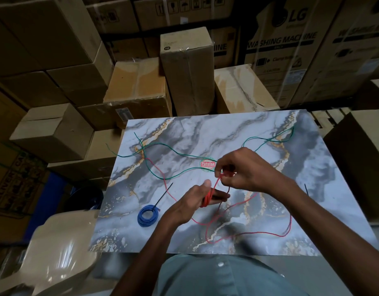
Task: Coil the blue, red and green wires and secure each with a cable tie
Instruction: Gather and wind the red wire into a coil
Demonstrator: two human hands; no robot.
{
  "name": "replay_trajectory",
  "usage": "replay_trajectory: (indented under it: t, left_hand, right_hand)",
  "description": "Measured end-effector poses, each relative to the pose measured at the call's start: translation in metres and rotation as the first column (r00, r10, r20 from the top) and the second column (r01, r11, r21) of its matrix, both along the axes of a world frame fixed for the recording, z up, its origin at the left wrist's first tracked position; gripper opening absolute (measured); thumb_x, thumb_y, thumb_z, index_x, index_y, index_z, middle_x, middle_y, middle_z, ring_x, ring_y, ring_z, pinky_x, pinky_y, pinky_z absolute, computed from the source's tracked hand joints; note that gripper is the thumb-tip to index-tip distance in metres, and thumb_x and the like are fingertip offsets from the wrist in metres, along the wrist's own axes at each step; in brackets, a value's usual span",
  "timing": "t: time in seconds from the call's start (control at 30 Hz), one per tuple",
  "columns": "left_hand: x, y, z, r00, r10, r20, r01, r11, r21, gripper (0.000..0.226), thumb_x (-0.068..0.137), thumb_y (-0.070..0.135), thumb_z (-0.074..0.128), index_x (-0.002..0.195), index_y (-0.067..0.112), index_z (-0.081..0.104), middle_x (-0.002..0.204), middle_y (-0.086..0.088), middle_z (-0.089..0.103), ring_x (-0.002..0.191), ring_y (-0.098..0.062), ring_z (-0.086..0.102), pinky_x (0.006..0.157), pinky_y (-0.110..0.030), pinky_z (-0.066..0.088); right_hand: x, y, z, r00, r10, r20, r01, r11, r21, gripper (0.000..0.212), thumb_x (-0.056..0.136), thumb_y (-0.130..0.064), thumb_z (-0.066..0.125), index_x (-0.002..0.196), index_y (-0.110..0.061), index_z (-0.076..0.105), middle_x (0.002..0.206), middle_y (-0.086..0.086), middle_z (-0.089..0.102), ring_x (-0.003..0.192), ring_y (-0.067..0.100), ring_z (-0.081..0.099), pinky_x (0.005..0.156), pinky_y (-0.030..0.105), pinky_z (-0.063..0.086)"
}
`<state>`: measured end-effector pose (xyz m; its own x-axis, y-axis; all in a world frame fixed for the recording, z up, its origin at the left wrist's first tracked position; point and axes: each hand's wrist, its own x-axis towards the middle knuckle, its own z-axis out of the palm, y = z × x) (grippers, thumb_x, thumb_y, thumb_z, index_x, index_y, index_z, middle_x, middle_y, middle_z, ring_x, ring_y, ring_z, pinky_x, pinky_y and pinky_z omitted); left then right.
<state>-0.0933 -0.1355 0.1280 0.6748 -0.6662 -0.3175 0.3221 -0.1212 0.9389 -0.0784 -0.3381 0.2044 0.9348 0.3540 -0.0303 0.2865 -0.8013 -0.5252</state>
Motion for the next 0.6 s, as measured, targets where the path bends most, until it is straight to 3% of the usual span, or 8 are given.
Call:
replay_trajectory:
  t: [0.1,0.17,0.23,0.4,0.5,0.6]
  left_hand:
    - [0.001,0.000,0.004,0.995,-0.030,0.100,0.018,0.992,0.122,0.056,0.092,0.048,0.054,0.121,0.002,0.069,0.122,-0.006,0.071,0.118,-0.015,0.065,0.095,-0.014,0.045]
    - [0.001,-0.001,0.000,0.977,-0.006,0.215,-0.035,0.982,0.188,0.043,0.092,0.037,0.059,0.112,0.003,0.073,0.116,-0.002,0.074,0.114,-0.012,0.067,0.100,-0.030,0.050]
    - [0.001,-0.002,-0.004,0.960,0.016,0.279,-0.088,0.965,0.246,0.046,0.090,0.037,0.058,0.106,-0.004,0.072,0.113,-0.001,0.075,0.111,-0.009,0.068,0.103,-0.045,0.050]
    - [0.002,-0.001,-0.004,0.972,0.059,0.228,-0.122,0.954,0.274,0.037,0.093,0.033,0.055,0.113,0.008,0.074,0.112,0.000,0.075,0.102,-0.015,0.072,0.099,-0.046,0.053]
    - [0.005,0.001,-0.004,0.978,0.071,0.196,-0.113,0.970,0.215,0.038,0.093,0.030,0.052,0.106,0.003,0.076,0.107,-0.009,0.076,0.099,-0.025,0.073,0.094,-0.042,0.056]
    - [0.006,0.004,-0.001,0.982,0.045,0.181,-0.074,0.985,0.154,0.043,0.096,0.027,0.049,0.096,-0.007,0.075,0.105,-0.014,0.076,0.096,-0.029,0.072,0.087,-0.035,0.058]
  right_hand:
    - [0.004,-0.002,0.001,0.996,0.042,0.081,-0.038,0.998,-0.047,0.018,0.072,-0.020,0.072,0.088,-0.029,0.075,0.072,-0.009,0.070,0.070,0.014,0.064,0.066,0.031,0.052]
    - [0.007,-0.003,0.003,0.980,0.092,0.174,-0.083,0.995,-0.061,0.015,0.073,-0.019,0.074,0.085,-0.027,0.075,0.072,-0.011,0.070,0.073,0.015,0.065,0.068,0.031,0.050]
    - [0.011,-0.004,0.002,0.951,0.140,0.276,-0.119,0.989,-0.092,0.014,0.070,-0.018,0.075,0.083,-0.025,0.074,0.072,-0.011,0.068,0.074,0.018,0.064,0.072,0.034,0.046]
    - [0.025,-0.021,-0.015,0.888,0.120,0.444,-0.040,0.982,-0.184,0.033,0.075,-0.017,0.082,0.106,-0.022,0.074,0.107,0.004,0.064,0.102,0.030,0.056,0.082,0.038,0.038]
    - [0.038,-0.041,-0.021,0.929,-0.047,0.367,0.061,0.998,-0.026,0.033,0.080,-0.032,0.083,0.109,-0.022,0.072,0.102,0.002,0.064,0.094,0.025,0.061,0.078,0.040,0.051]
    - [0.043,-0.055,-0.026,0.984,-0.171,0.056,0.156,0.964,0.217,0.030,0.074,-0.040,0.091,0.085,-0.019,0.073,0.071,-0.006,0.070,0.066,0.013,0.068,0.062,0.034,0.055]
